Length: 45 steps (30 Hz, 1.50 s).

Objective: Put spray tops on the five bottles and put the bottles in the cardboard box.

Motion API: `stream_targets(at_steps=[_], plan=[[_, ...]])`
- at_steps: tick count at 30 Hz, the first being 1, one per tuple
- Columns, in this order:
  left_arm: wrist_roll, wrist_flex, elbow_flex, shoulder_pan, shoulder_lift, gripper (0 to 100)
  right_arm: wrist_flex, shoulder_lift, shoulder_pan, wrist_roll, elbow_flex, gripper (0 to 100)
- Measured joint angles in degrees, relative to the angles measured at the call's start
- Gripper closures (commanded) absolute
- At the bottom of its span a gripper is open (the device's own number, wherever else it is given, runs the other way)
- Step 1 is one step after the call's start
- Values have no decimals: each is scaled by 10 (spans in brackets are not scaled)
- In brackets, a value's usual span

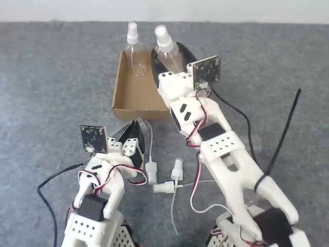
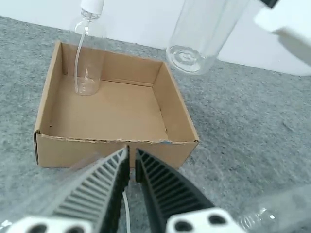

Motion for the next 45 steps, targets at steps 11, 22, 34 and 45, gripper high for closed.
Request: stream_targets(at_steps=[11, 22, 34, 45], plan=[[0, 0, 0, 0, 0, 989, -31, 83, -1, 0, -55, 897], [0, 0, 0, 0, 0, 989, -93, 141, 11, 0, -56, 897], [0, 0, 0, 0, 0, 989, -200, 219, 14, 0, -56, 897], [0, 0, 0, 0, 0, 989, -221, 356, 15, 0, -165, 897]])
